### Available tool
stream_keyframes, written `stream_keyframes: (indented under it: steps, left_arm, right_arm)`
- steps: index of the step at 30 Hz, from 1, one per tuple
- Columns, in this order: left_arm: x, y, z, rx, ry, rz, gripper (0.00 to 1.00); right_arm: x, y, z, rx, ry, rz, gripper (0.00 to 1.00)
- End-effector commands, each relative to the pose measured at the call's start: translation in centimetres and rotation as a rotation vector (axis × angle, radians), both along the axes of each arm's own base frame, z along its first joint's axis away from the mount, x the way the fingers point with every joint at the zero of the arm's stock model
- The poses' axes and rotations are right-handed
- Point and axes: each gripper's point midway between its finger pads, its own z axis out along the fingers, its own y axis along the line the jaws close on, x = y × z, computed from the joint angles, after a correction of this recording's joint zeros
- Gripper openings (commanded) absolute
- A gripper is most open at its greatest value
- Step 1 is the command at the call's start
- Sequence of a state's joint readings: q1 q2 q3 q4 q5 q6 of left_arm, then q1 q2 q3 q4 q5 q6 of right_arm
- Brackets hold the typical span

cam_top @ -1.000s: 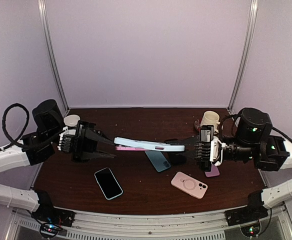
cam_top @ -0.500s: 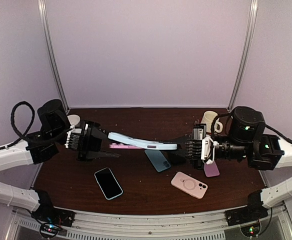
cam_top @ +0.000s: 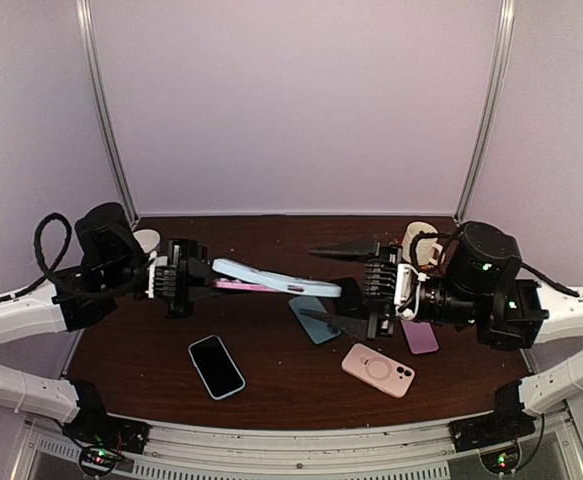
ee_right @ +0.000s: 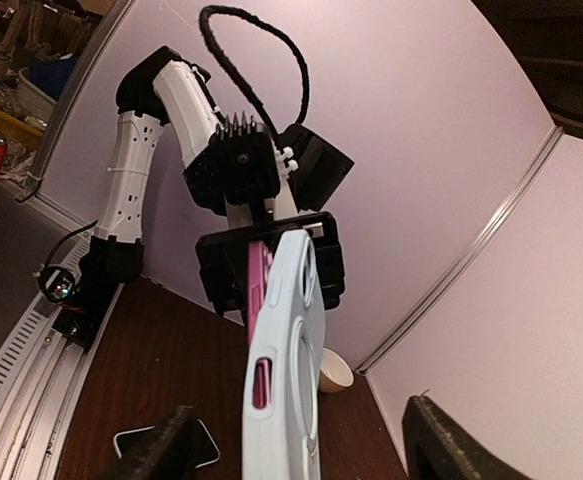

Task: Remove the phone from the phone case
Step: Pass from the right arm to the left, then remove the phone case from the phone.

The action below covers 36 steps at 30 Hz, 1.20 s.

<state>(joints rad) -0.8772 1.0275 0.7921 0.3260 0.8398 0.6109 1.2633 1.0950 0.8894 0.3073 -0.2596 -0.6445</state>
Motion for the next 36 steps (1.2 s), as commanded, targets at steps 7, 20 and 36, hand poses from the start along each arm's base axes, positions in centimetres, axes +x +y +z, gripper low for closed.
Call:
stream_keyframes:
  steps: [7,20,36]
  left_arm:
    - [2.3,0.5,-3.6,0.079,-0.303,0.178,0.0]
    - [0.6,1.2,-8.4,0.23,-0.652,0.046,0.0]
    - [0.0,1.4,-8.8,0.237,-0.755,0.063,0.0]
  right_arm:
    - [-0.4,-2.6,1.6,-0.022,0.462,-0.009,1.0]
    - [0.1,2.0,-4.9,-0.5,0.719,-0.019,1.0]
    - [1.7,5.1,-11.8,-0.695,0.713,-0.081,1.0]
